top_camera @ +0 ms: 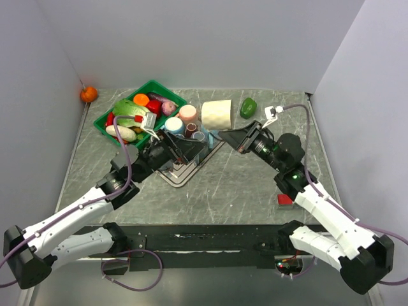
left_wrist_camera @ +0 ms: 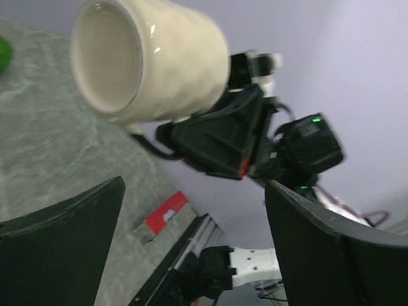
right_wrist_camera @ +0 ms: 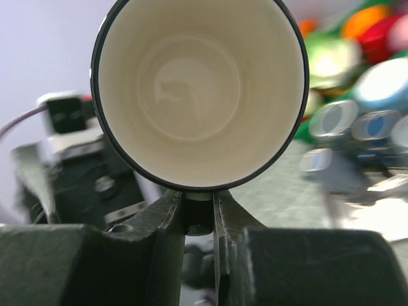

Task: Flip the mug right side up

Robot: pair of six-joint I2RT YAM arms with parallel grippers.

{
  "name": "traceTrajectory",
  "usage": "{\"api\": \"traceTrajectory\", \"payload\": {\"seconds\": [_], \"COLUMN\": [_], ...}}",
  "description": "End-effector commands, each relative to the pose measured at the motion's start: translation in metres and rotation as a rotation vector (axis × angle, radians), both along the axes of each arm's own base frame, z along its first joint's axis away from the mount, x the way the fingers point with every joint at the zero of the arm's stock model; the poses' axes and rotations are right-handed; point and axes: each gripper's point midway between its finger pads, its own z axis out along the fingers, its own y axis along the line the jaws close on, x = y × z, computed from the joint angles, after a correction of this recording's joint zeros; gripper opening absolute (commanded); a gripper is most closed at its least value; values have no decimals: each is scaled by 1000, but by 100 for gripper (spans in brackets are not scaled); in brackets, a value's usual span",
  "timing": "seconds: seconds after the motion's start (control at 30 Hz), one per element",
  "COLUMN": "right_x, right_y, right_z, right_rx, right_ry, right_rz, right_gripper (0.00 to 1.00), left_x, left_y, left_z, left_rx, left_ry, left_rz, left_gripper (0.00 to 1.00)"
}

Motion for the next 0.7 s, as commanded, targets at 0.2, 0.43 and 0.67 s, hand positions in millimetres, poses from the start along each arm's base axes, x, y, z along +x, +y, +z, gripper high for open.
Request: {"api": "traceTrajectory", "payload": {"seconds": [0.2,0.43,0.67], "right_x": [76,123,152], "right_y": [-107,-144,-157], "right_z": [-1,-68,-139], "right_rx": [-611,-940,-1071], "right_ry": [-87,60,191], "right_rz": [-611,-737,-658], "right_gripper": [0,0,0], "left_x": [34,43,49], "left_y": [77,111,124], "left_z": [-76,-92,-110], "left_rx": [383,509,593], "left_ry": [140,191,215], "left_rz": [421,589,654], "left_gripper": [96,96,96]}}
